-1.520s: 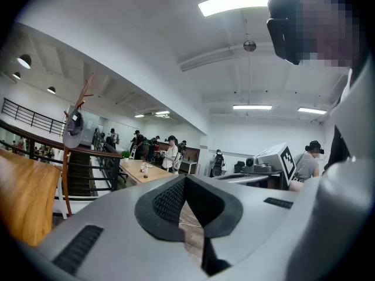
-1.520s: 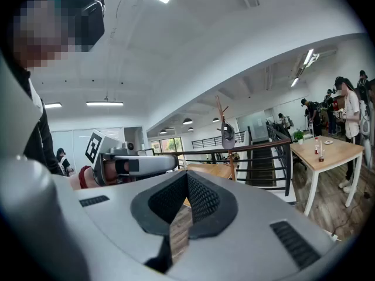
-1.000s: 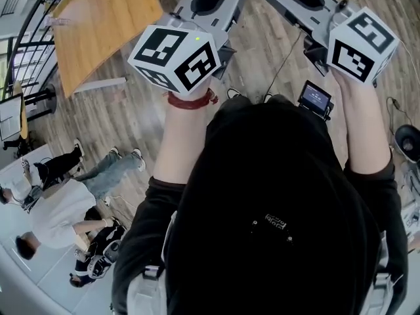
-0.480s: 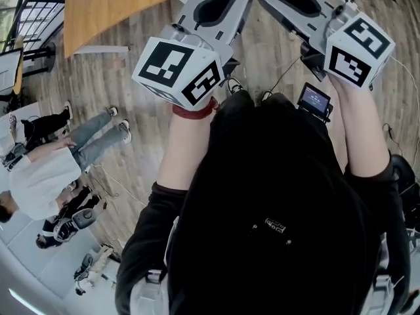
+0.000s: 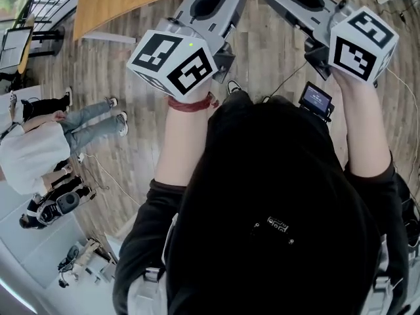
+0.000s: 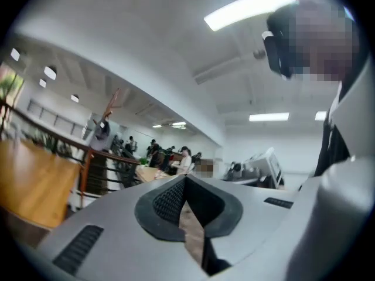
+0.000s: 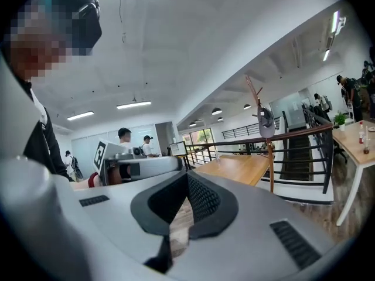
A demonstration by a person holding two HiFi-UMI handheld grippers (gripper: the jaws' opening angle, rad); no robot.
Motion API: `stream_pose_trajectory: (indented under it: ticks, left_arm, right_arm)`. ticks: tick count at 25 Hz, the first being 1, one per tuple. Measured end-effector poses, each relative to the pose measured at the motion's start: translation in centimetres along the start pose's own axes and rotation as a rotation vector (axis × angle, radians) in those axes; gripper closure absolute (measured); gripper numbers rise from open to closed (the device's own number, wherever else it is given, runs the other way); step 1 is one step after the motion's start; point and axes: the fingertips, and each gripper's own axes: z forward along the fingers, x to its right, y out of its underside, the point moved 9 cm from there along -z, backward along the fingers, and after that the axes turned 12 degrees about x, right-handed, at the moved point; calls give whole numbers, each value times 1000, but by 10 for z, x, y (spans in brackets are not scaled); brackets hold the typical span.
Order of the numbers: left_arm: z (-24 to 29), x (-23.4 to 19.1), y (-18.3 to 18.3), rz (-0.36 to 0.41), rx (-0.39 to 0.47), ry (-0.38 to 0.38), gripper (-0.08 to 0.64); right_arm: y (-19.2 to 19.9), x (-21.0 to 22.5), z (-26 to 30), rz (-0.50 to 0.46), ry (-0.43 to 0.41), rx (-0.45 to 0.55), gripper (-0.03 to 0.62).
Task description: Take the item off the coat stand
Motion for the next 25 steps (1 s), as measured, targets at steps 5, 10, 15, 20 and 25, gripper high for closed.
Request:
stream_pose_trajectory:
  ticks: [5,10,15,20,25]
  left_arm:
    - [27,18,21,-54,-26,72,557]
    - [45,26,19,-96,-22,153,557]
    - [82,18,8,-29,-10,224,557]
    - [102,14,17,-53,-60,293,557]
    - [141,11,42,-12,-92,341,557]
  right_arm:
    - [-13,5,-37,-12,56,-5,577]
    - [-5,12,-60,45,124,44,577]
    - [-24,34,-66,14,170,79,577]
    - [-30,39,-65,-30,220,74,577]
    - [-18,66,-87,-9,263,121,577]
